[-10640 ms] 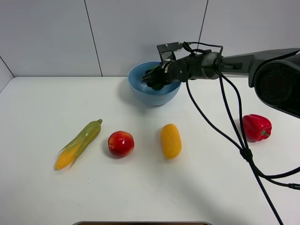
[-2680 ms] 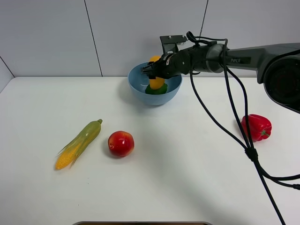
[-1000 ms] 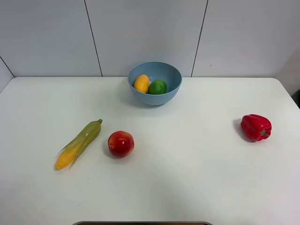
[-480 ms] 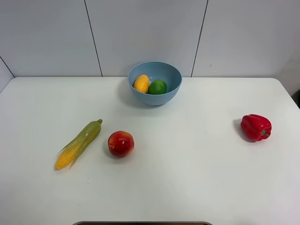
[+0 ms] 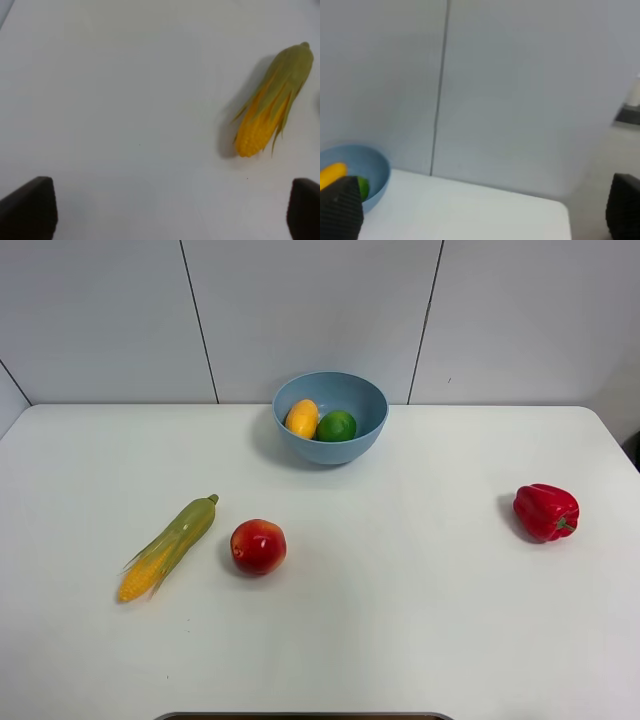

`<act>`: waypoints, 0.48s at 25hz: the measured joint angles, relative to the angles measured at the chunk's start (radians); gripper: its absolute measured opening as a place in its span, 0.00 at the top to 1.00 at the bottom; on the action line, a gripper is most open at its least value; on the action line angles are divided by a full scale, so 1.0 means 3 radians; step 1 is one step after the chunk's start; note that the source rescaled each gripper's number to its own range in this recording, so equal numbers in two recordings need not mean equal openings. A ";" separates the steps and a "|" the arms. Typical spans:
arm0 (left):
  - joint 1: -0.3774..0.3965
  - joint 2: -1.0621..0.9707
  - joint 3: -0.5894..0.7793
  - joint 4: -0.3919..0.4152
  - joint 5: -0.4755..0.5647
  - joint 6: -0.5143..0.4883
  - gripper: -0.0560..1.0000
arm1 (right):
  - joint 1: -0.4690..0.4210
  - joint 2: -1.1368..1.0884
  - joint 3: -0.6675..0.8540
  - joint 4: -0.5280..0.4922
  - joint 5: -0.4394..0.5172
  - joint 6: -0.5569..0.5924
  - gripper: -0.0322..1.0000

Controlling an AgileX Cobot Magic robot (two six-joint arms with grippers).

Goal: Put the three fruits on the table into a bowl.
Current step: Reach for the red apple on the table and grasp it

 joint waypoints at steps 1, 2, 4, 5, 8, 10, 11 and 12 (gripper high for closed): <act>0.0000 0.0000 0.0000 0.0000 0.0000 0.0000 0.22 | -0.0090 -0.0071 0.0020 0.0014 0.0000 -0.0007 0.00; 0.0000 0.0000 0.0000 0.0000 0.0000 0.0000 0.22 | -0.0182 -0.0162 0.0064 0.0025 0.0000 -0.0015 0.00; 0.0000 0.0000 0.0000 0.0000 0.0000 0.0003 0.22 | -0.0341 -0.0358 0.0220 0.0039 0.0000 -0.0035 0.00; 0.0000 0.0000 0.0000 0.0000 0.0000 0.0003 0.22 | -0.0418 -0.0444 0.0302 0.0056 0.0000 -0.0050 0.00; 0.0000 0.0000 0.0000 0.0000 0.0000 0.0003 0.22 | -0.0585 -0.0730 0.0653 0.0108 0.0010 -0.0058 0.00; 0.0000 0.0000 0.0000 0.0000 0.0000 0.0003 0.22 | -0.0674 -0.0911 0.0904 0.0145 0.0026 -0.0030 0.00; 0.0000 0.0000 0.0000 0.0000 0.0000 0.0003 0.22 | -0.0712 -0.0996 0.1050 0.0177 0.0026 -0.0015 0.00; 0.0000 0.0000 0.0000 0.0000 0.0000 0.0003 0.22 | -0.0762 -0.1066 0.1179 0.0211 0.0026 -0.0004 0.00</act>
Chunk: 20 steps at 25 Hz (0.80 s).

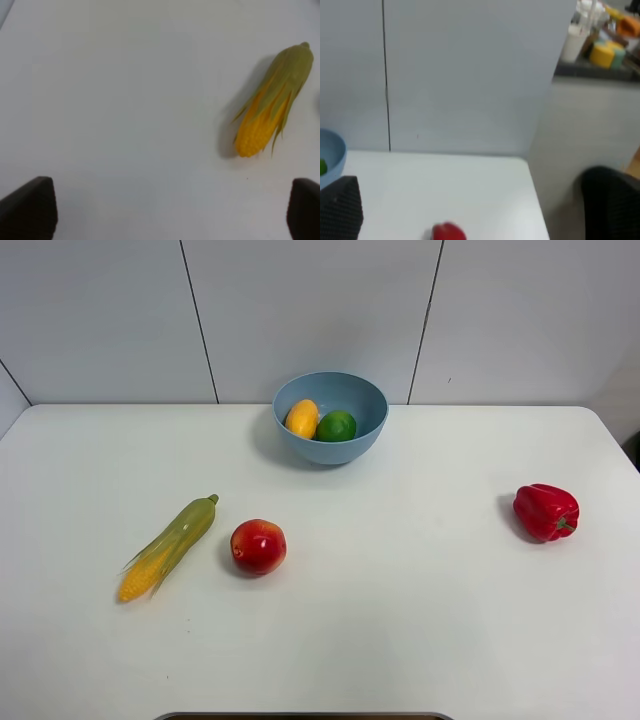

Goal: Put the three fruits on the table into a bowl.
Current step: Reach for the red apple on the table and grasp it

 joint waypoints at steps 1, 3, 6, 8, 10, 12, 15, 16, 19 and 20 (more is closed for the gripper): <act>0.0000 0.0000 0.0000 0.0000 0.0000 0.0000 0.22 | -0.0052 -0.0084 0.0161 0.0036 0.0000 0.0009 0.00; 0.0000 0.0000 0.0000 0.0000 0.0000 0.0000 0.22 | -0.0136 -0.0257 0.0495 0.0112 0.0005 0.0008 0.00; 0.0000 0.0000 0.0000 0.0000 0.0000 -0.0004 0.22 | -0.0199 -0.0502 0.0955 0.0199 -0.0026 0.0066 0.00; 0.0000 0.0000 0.0000 0.0000 0.0000 -0.0004 0.22 | -0.0207 -0.0647 0.1219 0.0207 -0.0112 0.0164 0.00; 0.0000 0.0000 0.0000 0.0000 0.0000 -0.0004 0.22 | -0.0207 -0.0797 0.1476 0.0211 -0.0177 0.0244 0.00; 0.0000 0.0000 0.0000 0.0000 0.0000 -0.0004 0.22 | -0.0207 -0.0932 0.1694 0.0214 -0.0207 0.0310 0.00; 0.0000 0.0000 0.0000 0.0000 0.0000 -0.0004 0.22 | -0.0207 -0.1118 0.1960 0.0214 -0.0246 0.0396 0.00; 0.0000 0.0000 0.0000 0.0000 0.0000 -0.0004 0.22 | -0.0207 -0.1172 0.2023 0.0214 -0.0252 0.0416 0.00; 0.0000 0.0000 0.0000 0.0000 0.0000 -0.0004 0.22 | -0.0207 -0.1261 0.2086 0.0211 -0.0261 0.0438 0.00; 0.0000 0.0000 0.0000 0.0000 0.0000 0.0000 0.22 | -0.0207 -0.1264 0.2099 0.0211 -0.0285 0.0441 0.00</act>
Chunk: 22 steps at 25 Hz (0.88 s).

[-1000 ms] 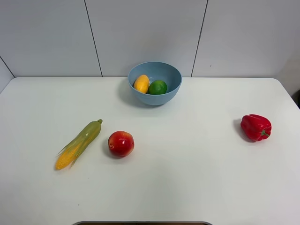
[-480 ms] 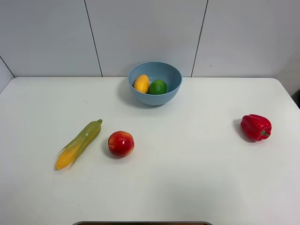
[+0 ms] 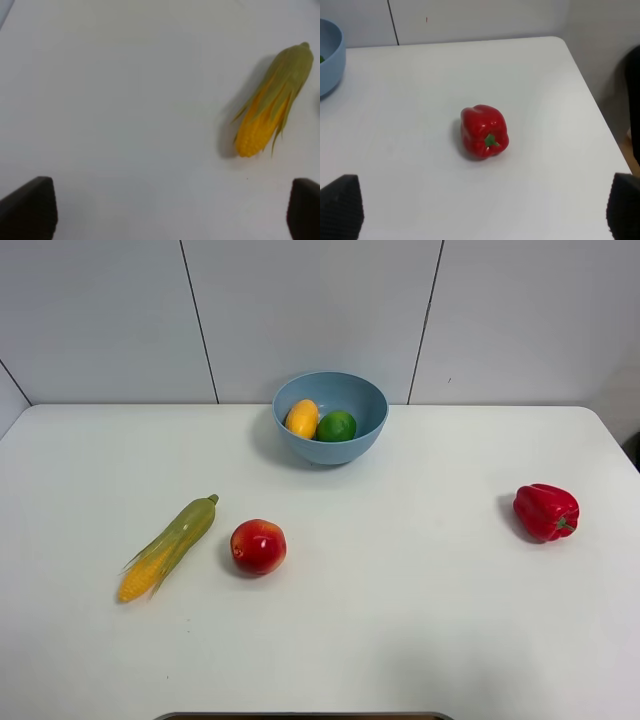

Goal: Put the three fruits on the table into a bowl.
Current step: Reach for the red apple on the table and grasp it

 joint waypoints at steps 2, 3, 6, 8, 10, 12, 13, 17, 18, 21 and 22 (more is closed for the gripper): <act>0.0000 0.0000 0.0000 0.0000 0.0000 0.0000 0.22 | 0.0000 0.0000 0.0045 -0.0003 -0.0057 0.0004 0.00; 0.0000 0.0000 0.0000 0.0000 0.0000 0.0000 0.22 | 0.0000 0.0000 0.0082 -0.0007 -0.0068 0.0004 0.00; 0.0000 0.0000 0.0000 0.0000 0.0000 0.0000 0.22 | 0.0000 0.0000 0.0201 0.0004 -0.0079 0.0007 0.00; 0.0000 0.0000 0.0000 0.0000 0.0000 0.0000 0.22 | 0.0000 0.0000 0.0285 0.0019 -0.0103 0.0007 0.00; 0.0000 0.0000 0.0000 0.0000 0.0000 0.0000 0.22 | 0.0000 0.0000 0.0316 0.0019 -0.0119 0.0007 0.00; 0.0000 0.0000 0.0000 0.0000 0.0000 0.0000 0.22 | 0.0000 0.0000 0.0320 0.0019 -0.0129 0.0007 0.00; 0.0000 0.0000 0.0000 0.0000 0.0000 0.0000 0.22 | 0.0000 0.0000 0.0323 0.0019 -0.0132 0.0007 0.00; 0.0000 0.0000 0.0000 0.0000 0.0000 0.0000 0.22 | 0.0000 0.0000 0.0324 0.0019 -0.0132 0.0002 0.00; 0.0000 0.0000 0.0000 0.0000 0.0000 0.0000 0.22 | 0.0000 0.0000 0.0324 0.0019 -0.0132 0.0002 0.00; 0.0000 0.0000 0.0000 0.0000 0.0000 0.0000 0.22 | 0.0000 0.0000 0.0324 0.0019 -0.0132 0.0002 0.00; 0.0000 0.0000 0.0000 0.0000 0.0000 0.0000 0.22 | 0.0000 0.0000 0.0324 0.0019 -0.0132 0.0002 0.00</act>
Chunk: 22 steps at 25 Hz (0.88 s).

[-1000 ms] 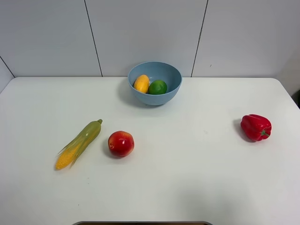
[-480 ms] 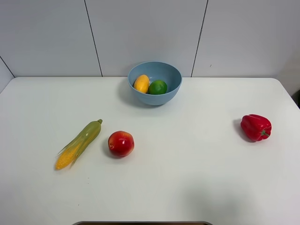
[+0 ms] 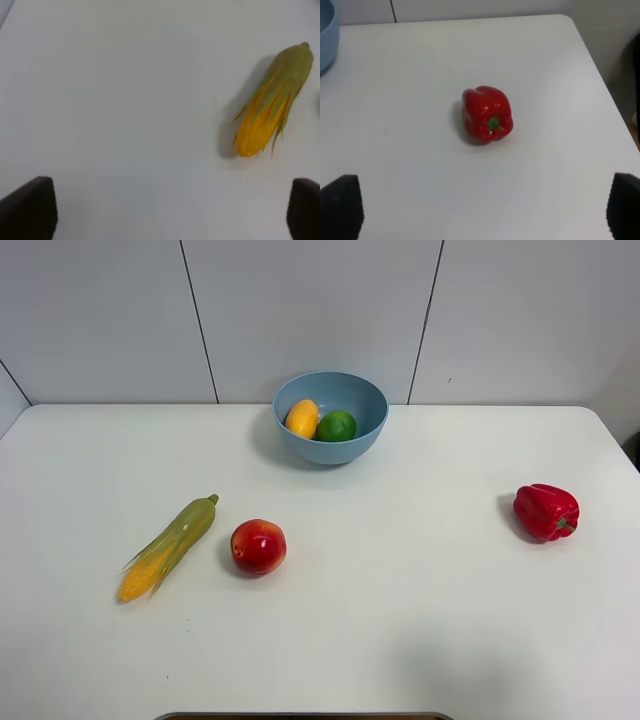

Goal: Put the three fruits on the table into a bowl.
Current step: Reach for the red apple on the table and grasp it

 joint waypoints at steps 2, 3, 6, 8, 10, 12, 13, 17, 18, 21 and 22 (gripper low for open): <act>0.0000 0.0000 0.0000 0.0000 0.0000 0.0000 0.22 | 0.0000 0.0000 0.0000 0.0000 0.0000 0.0000 0.00; 0.0000 0.0000 0.0000 0.0000 0.0000 0.0000 0.22 | 0.0000 0.0000 0.0000 0.0000 0.0000 0.0000 0.00; 0.0000 0.0000 0.0000 0.0000 0.0000 0.0000 0.22 | 0.0000 0.0000 0.0000 0.0000 0.0000 0.0000 0.00; 0.0000 0.0000 0.0000 0.0000 0.0000 0.0000 0.22 | 0.0000 0.0000 0.0000 0.0000 0.0000 0.0000 0.00; 0.0000 0.0000 0.0000 0.0000 0.0000 0.0000 0.22 | 0.0000 0.0000 0.0000 0.0000 0.0000 0.0000 0.00; 0.0000 0.0000 0.0000 0.0000 0.0000 0.0000 0.22 | 0.0000 0.0000 0.0000 0.0000 0.0000 0.0000 0.00; 0.0000 0.0000 0.0000 0.0000 0.0000 0.0000 0.22 | 0.0000 0.0000 0.0000 0.0000 0.0000 0.0000 0.00; 0.0000 0.0000 0.0000 0.0000 0.0000 0.0000 0.22 | 0.0000 0.0000 0.0000 0.0000 0.0000 0.0000 0.00; 0.0000 0.0000 0.0000 0.0000 0.0000 0.0000 0.22 | 0.0000 0.0000 0.0000 0.0000 0.0000 0.0000 0.00; 0.0000 0.0000 0.0000 0.0000 0.0000 0.0000 0.22 | 0.0000 0.0000 0.0000 0.0000 0.0000 0.0000 0.00; 0.0000 0.0000 0.0000 0.0000 0.0000 0.0000 0.22 | 0.0000 0.0000 0.0000 0.0000 0.0000 0.0000 0.00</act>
